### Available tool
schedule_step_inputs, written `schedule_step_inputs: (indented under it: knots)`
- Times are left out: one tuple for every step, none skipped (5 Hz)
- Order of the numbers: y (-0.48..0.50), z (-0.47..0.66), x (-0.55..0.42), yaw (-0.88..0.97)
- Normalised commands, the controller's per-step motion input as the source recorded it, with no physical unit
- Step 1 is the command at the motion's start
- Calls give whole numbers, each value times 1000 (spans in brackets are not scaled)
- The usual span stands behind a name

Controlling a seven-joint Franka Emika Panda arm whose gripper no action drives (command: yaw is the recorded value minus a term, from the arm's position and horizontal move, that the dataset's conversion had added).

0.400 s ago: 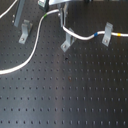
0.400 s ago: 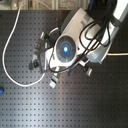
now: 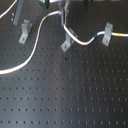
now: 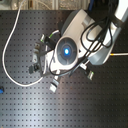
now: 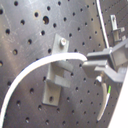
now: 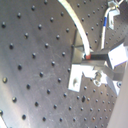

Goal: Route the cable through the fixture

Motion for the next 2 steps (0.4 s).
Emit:
schedule_step_inputs:
  knots:
    - [-210, 46, 53, 0]
    - [-408, 39, 20, -340]
